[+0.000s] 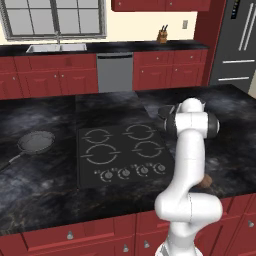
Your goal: Place both pans onto different burners. Then place the potato and the chicken drumstick on different pans.
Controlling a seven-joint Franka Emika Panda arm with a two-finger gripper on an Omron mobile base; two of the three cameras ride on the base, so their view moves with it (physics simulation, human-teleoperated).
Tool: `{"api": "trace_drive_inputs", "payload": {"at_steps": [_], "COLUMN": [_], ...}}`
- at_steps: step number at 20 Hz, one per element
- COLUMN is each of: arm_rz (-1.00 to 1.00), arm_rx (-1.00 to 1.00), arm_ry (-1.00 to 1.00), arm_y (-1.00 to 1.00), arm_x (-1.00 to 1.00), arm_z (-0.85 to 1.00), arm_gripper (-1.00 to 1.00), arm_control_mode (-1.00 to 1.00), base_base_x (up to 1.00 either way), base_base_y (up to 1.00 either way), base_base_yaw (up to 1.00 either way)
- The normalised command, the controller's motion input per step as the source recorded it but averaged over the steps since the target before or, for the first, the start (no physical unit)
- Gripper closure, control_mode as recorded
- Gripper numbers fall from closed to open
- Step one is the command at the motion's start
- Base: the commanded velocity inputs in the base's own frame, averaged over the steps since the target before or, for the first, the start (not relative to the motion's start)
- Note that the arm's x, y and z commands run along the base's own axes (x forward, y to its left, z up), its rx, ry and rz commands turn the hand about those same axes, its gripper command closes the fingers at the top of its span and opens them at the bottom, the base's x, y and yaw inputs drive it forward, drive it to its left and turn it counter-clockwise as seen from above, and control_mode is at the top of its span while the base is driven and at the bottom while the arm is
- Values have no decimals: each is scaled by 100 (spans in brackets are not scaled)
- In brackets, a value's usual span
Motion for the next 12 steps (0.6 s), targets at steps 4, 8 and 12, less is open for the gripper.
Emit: {"api": "trace_drive_inputs", "payload": {"at_steps": [4,8,12], "arm_rz": [0,3,11], "arm_rx": [0,0,-3], "arm_ry": [0,0,-4], "arm_y": [0,0,14], "arm_x": [13,2,-21], "arm_z": [-18,-5,10], "arm_gripper": [100,100,100], "arm_control_mode": [-100,-100,-100], "base_base_x": [0,0,0], "base_base_y": [0,0,0], "base_base_yaw": [0,0,0]}}
